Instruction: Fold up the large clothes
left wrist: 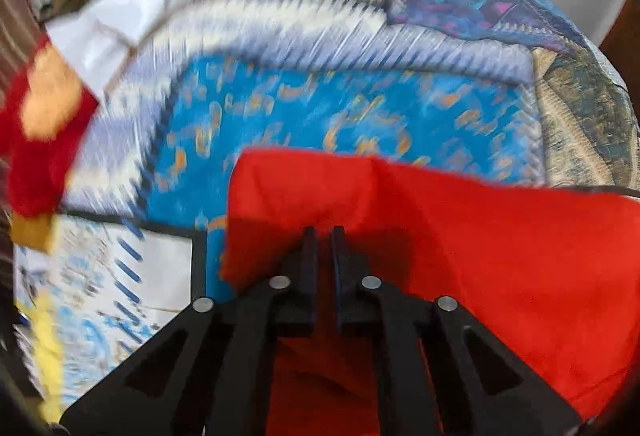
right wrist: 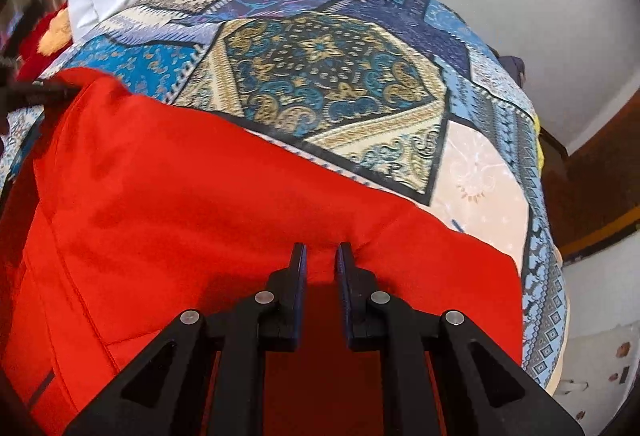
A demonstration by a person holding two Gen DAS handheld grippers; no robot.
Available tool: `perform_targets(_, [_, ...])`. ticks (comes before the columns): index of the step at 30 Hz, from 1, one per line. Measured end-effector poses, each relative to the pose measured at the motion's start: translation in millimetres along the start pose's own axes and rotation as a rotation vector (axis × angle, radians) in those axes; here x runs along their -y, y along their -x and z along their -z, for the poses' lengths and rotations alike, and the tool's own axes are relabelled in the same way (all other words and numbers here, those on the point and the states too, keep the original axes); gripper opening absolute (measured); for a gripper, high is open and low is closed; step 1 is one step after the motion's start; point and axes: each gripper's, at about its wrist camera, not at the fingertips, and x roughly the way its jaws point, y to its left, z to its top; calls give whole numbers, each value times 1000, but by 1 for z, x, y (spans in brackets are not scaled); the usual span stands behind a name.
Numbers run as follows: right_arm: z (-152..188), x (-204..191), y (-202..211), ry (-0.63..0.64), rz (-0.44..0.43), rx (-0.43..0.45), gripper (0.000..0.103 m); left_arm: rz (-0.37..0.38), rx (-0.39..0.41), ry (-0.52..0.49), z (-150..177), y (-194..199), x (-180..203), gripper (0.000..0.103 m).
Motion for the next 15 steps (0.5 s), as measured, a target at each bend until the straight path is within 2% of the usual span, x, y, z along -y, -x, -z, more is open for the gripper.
perform_targets(2, [1, 5, -2, 11, 85, 10, 10, 20, 21, 22, 5, 3, -8, 6])
perform_targets(4, [3, 11, -5, 10, 79, 11, 10, 30, 12, 50, 8, 5, -14, 5])
perform_targets(8, [5, 19, -7, 20, 131, 11, 10, -12, 10, 1, 18, 9, -11, 4])
perform_targets(12, [9, 18, -8, 65, 205, 23, 10, -26, 8, -7, 23, 10, -9, 4])
perform_targets(15, [15, 18, -9, 96, 309, 24, 10, -26, -4, -5, 24, 9, -9, 4])
